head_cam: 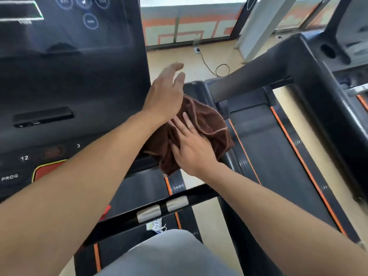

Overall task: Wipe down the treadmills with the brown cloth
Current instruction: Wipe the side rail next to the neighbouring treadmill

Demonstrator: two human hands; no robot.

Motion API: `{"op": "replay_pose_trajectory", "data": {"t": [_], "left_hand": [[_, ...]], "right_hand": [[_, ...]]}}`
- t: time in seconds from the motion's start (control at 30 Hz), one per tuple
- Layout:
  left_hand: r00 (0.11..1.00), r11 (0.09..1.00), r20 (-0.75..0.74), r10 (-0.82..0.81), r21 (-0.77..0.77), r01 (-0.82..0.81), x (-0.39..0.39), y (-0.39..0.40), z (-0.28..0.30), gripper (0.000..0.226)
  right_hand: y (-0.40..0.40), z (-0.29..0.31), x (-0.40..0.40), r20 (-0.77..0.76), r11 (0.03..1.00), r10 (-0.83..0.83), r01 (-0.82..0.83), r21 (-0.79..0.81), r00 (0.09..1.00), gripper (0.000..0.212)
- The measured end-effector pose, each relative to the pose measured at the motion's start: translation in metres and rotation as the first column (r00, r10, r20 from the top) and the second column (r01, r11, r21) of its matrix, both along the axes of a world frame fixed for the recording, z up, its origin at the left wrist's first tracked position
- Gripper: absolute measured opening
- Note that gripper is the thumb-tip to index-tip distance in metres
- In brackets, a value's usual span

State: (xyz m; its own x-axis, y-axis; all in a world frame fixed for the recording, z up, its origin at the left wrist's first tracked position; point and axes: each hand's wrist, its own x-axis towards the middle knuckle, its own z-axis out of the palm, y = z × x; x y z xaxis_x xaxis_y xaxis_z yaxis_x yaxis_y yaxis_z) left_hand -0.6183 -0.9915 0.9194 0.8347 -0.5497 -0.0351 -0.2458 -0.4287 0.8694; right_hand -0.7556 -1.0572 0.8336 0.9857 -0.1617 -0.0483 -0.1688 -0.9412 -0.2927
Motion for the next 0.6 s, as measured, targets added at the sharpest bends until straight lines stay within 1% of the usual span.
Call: {"op": "replay_pose_trajectory", "data": {"t": [0.07, 0.13, 0.23, 0.3, 0.33, 0.37, 0.43, 0.5, 0.57, 0.6], "left_hand": [[1.0, 1.0, -0.015, 0.004, 0.0, -0.004, 0.002, 0.002, 0.0, 0.043], [1.0, 1.0, -0.019, 0.007, -0.001, -0.007, 0.002, 0.006, 0.001, 0.043], [1.0, 1.0, -0.016, 0.024, 0.005, -0.024, 0.001, 0.011, 0.001, 0.043], [0.999, 0.999, -0.002, 0.035, 0.012, -0.035, -0.001, 0.013, 0.0, 0.043], [0.999, 0.999, 0.007, 0.037, 0.015, -0.038, -0.002, 0.013, -0.002, 0.043], [0.999, 0.999, 0.012, 0.035, 0.02, -0.036, -0.003, 0.012, -0.002, 0.043], [1.0, 0.999, 0.01, 0.024, 0.033, -0.025, -0.003, 0.008, -0.004, 0.043], [1.0, 0.999, 0.004, -0.009, 0.047, 0.009, -0.001, -0.004, -0.007, 0.044], [0.999, 0.997, -0.006, -0.052, 0.062, 0.053, -0.002, -0.023, -0.011, 0.045], [0.997, 0.995, -0.009, -0.072, 0.069, 0.073, -0.003, -0.033, -0.015, 0.046]], "right_hand": [[-0.003, 0.001, 0.013, 0.005, 1.0, 0.002, -0.002, 0.027, 1.0, 0.063], [-0.015, -0.002, 0.04, -0.051, 0.999, 0.028, -0.027, 0.026, 0.998, 0.065], [-0.03, 0.003, 0.089, -0.145, 0.986, 0.055, -0.076, -0.146, 0.988, 0.075], [-0.037, 0.012, 0.114, -0.179, 0.988, -0.044, 0.017, -0.15, 0.983, 0.082], [-0.038, 0.016, 0.121, -0.173, 0.989, -0.082, 0.059, -0.135, 0.982, 0.081], [-0.038, 0.021, 0.123, -0.174, 0.988, -0.091, 0.067, -0.139, 0.98, 0.08], [-0.032, 0.023, 0.109, -0.165, 0.987, -0.048, 0.022, -0.159, 0.985, 0.076], [-0.022, 0.02, 0.074, -0.11, 0.994, -0.025, 0.014, -0.105, 0.994, 0.071], [-0.013, 0.011, 0.035, -0.045, 0.993, -0.1, 0.097, -0.063, 0.994, 0.063], [-0.012, 0.006, 0.019, -0.029, 0.98, -0.185, 0.182, -0.077, 0.982, 0.062]]}}
